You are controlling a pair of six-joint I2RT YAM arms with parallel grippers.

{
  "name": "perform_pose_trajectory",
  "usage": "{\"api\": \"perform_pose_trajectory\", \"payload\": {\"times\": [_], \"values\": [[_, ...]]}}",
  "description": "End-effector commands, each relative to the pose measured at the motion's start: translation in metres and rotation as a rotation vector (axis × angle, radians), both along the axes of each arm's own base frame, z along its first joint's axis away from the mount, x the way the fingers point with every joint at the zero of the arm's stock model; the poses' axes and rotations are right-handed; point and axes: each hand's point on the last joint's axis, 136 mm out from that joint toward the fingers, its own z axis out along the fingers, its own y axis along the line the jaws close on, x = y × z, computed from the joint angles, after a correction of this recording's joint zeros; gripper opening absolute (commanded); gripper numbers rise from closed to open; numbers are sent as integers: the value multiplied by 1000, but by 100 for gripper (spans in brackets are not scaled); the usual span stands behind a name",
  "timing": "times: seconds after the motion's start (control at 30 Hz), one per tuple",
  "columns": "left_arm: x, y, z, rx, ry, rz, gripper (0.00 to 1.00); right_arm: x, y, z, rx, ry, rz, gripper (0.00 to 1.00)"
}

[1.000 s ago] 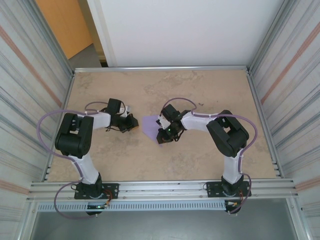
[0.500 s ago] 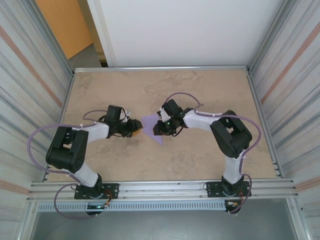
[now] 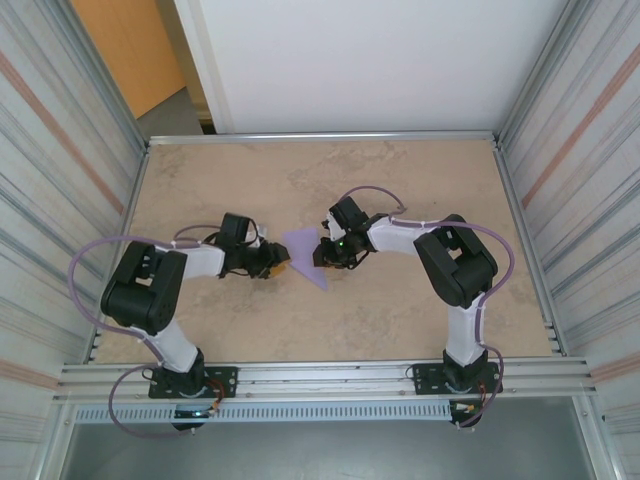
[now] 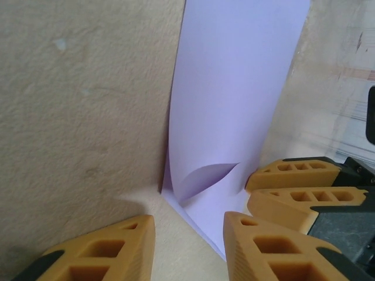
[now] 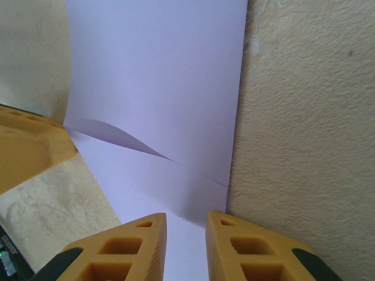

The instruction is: Fold a paper plane with a square sheet of paper (pick it up from the middle)

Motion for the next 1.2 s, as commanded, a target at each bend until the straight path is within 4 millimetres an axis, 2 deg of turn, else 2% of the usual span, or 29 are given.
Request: {"api": "perform_pose_trajectory", "payload": {"times": [0.0, 0.23, 0.5, 0.83, 1.0, 1.17], "values": [[5, -9, 3, -20, 5, -17, 33, 1, -6, -14, -47, 18, -18, 25], [10, -15, 6, -42, -3, -34, 25, 3, -8, -15, -52, 14, -19, 24], [16, -23, 12, -99, -13, -81, 25, 5, -10, -15, -55, 6, -18, 24], [25, -21, 11, -128, -29, -132, 22, 8, -13, -15, -61, -10, -9, 24], [24, -20, 10, -117, -26, -146, 13, 14, -10, -3, -42, -53, 8, 27], [23, -21, 15, -119, -25, -135, 6, 25, -11, 24, -38, -175, 31, 33]]}}
